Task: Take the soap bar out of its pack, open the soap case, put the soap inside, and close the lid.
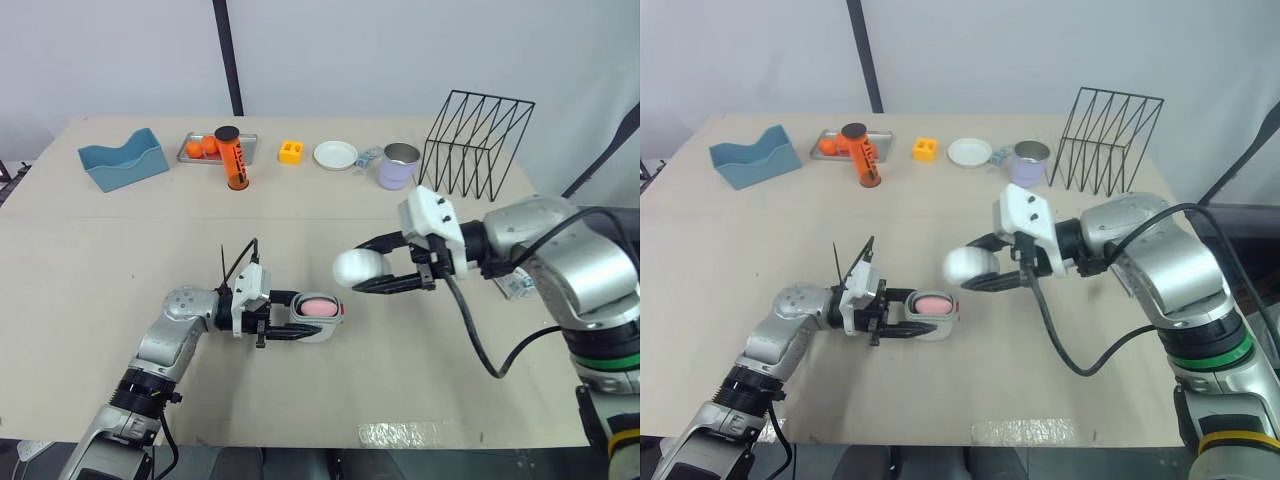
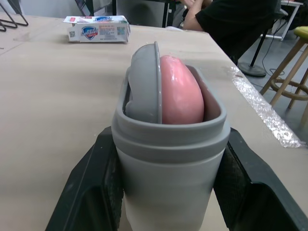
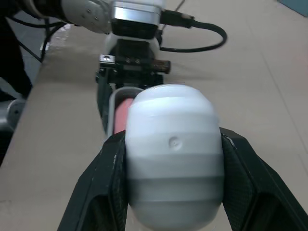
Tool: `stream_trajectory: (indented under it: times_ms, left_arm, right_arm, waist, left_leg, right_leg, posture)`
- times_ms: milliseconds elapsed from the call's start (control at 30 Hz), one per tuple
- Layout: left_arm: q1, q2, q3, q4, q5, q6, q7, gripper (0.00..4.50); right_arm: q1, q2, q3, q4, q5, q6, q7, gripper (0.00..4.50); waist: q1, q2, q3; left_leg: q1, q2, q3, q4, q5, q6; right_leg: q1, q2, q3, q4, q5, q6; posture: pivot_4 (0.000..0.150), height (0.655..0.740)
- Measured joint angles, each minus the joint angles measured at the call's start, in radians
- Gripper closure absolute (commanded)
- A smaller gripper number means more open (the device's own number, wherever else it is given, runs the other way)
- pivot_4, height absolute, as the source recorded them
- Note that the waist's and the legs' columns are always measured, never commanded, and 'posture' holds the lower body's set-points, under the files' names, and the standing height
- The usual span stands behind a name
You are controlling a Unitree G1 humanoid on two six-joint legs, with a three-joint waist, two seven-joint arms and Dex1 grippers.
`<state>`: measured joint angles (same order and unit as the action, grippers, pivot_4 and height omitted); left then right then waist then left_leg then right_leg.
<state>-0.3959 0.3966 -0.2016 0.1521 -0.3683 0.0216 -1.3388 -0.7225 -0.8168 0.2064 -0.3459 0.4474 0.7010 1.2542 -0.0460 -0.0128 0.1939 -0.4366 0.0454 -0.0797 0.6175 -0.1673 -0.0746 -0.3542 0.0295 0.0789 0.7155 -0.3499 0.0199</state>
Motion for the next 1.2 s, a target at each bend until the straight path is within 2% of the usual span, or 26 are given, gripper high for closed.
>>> stream_trajectory:
  times_ms: [400, 867, 1200]
  left_arm:
    - [0.037, -0.034, 0.006, 0.064, 0.013, -0.201, -0.013, 2.58]
    - [0.038, -0.039, 0.007, 0.064, 0.009, -0.189, 0.001, 2.58]
    - [0.038, -0.039, 0.006, 0.064, 0.012, -0.189, 0.002, 2.58]
  right_arm:
    - [-0.002, 0.044, 0.034, -0.009, -0.001, 0.016, -0.029, 2.60]
    - [-0.041, 0.095, 0.167, -0.102, -0.010, 0.202, -0.147, 2.60]
    - [-0.052, 0.110, 0.206, -0.105, -0.025, 0.229, -0.189, 2.60]
  waist:
    - [0.000, 0.000, 0.000]
    - [0.000, 0.000, 0.000]
    - [0.000, 0.000, 0.000]
  left_leg:
    - [0.000, 0.000, 0.000, 0.000, 0.000, 0.000]
    - [0.000, 0.000, -0.001, 0.000, 0.000, 0.000]
    - [0.000, 0.000, -0.001, 0.000, 0.000, 0.000]
  right_leg:
    - [0.000, 0.000, 0.000, 0.000, 0.000, 0.000]
    - [0.000, 0.000, -0.001, 0.000, 0.000, 0.000]
    - [0.000, 0.000, -0.001, 0.000, 0.000, 0.000]
  posture:
    - [0.150, 0.7400]
    - [0.150, 0.7400]
    - [0.150, 0.7400]
